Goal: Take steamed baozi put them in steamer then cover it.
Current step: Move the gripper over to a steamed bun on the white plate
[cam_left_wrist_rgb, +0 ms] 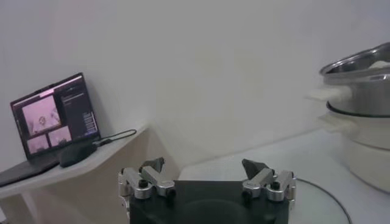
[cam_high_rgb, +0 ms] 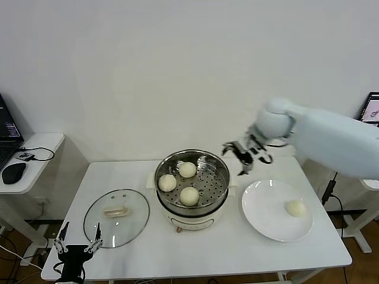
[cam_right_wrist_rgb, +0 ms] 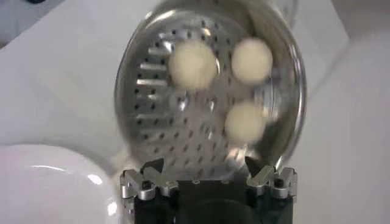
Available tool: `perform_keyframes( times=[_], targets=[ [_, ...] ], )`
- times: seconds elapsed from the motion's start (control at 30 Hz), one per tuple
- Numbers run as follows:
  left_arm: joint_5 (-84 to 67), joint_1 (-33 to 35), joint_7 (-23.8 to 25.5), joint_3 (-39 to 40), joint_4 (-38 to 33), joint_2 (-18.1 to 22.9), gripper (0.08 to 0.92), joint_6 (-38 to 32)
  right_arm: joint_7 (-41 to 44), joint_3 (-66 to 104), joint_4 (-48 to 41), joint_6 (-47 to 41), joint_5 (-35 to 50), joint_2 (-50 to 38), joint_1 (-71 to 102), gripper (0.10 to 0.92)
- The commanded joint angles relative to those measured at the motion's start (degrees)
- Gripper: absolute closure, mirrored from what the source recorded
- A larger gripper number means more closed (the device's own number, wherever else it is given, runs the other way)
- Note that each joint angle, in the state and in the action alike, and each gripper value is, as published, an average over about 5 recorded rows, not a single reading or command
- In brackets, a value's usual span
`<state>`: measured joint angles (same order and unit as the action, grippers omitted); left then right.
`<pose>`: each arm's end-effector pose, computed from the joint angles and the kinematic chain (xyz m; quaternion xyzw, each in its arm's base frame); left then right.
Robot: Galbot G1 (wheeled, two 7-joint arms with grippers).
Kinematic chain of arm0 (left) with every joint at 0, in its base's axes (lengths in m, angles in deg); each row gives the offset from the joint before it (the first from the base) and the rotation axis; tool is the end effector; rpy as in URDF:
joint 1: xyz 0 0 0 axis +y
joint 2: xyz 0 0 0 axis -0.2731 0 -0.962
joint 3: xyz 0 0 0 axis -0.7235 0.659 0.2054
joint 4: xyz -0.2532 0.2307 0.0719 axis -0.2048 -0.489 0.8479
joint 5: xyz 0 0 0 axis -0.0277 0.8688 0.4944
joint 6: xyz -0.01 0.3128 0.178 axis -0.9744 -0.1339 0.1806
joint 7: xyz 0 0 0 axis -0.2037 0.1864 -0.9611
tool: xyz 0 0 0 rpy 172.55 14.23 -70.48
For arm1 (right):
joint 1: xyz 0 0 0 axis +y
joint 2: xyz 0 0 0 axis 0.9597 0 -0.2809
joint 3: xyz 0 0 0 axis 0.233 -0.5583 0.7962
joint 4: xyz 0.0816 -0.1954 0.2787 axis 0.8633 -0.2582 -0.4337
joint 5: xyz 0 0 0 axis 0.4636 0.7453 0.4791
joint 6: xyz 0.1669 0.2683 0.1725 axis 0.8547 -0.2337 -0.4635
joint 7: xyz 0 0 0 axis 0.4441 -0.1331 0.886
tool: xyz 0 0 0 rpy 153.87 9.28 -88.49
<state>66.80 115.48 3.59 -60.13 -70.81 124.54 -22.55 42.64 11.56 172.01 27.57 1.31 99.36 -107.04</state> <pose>0.1268 0.1039 -0.3339 0.0863 -0.9794 -0.1728 0.0583 0.5165 -0.0273 -0.0346 0.5624 -0.4503 0.6645 0.1986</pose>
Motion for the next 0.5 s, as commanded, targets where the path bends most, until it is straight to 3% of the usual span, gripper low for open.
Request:
perform_keyframes(
  times=[0.03, 0.5],
  targets=[
    [0.22, -0.28, 0.01, 0.77, 0.39, -0.4, 0.177, -0.01, -0.11, 3.5, 6.58, -7.52, -4.48, -20.86, 6.78, 0.203],
    [1.02, 0.82, 0.09, 0.9, 0.13, -0.36, 0.177, 0.09, -1.18, 27.96, -5.26, -2.98, -15.17, -20.04, 37.63, 0.203]
  ],
)
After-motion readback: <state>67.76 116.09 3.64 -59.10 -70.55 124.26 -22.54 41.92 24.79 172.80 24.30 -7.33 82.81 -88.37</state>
